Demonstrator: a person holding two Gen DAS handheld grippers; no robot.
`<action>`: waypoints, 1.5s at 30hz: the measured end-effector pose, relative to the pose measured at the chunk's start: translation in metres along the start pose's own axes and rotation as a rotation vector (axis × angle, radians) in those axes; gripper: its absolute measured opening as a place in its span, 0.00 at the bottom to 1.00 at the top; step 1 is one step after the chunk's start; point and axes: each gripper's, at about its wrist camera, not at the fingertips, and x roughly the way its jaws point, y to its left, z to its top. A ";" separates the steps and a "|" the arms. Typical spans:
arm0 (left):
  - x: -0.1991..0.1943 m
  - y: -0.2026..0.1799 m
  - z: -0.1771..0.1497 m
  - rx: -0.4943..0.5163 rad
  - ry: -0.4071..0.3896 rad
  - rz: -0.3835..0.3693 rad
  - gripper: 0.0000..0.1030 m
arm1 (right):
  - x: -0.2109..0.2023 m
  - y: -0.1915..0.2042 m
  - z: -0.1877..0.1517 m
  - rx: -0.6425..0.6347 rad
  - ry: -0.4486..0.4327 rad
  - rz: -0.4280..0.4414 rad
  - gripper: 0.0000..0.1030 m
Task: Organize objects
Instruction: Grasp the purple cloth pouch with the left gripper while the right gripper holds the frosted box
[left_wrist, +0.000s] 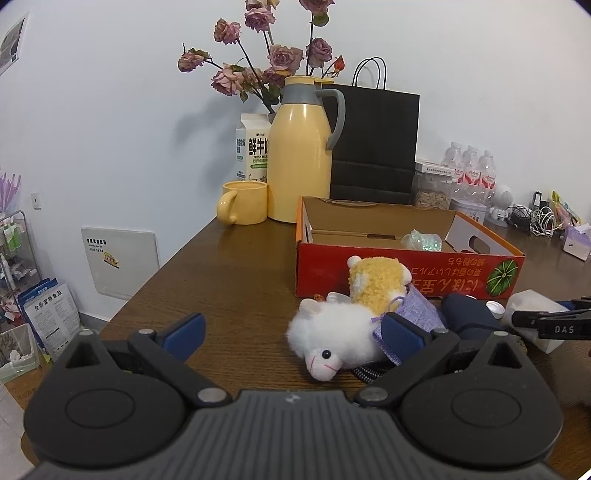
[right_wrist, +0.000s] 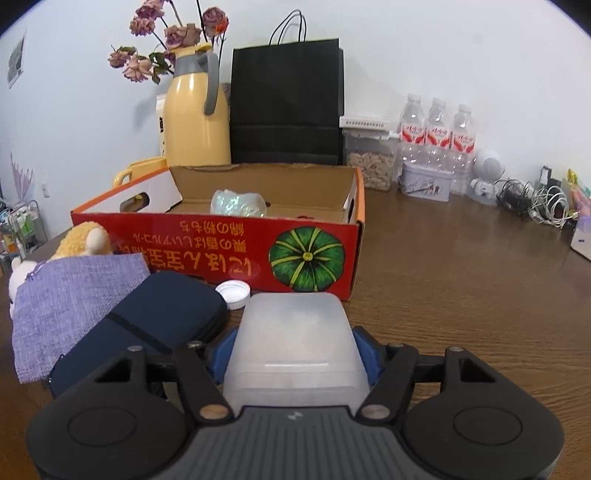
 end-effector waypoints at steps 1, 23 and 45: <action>0.001 0.000 0.000 -0.001 0.003 0.001 1.00 | -0.002 0.001 0.000 -0.001 -0.011 -0.004 0.63; 0.007 -0.055 -0.009 0.121 -0.021 -0.092 1.00 | -0.028 0.010 -0.006 0.003 -0.125 -0.069 0.63; 0.031 -0.090 -0.034 0.237 0.007 -0.071 0.60 | -0.028 0.009 -0.006 0.006 -0.128 -0.069 0.63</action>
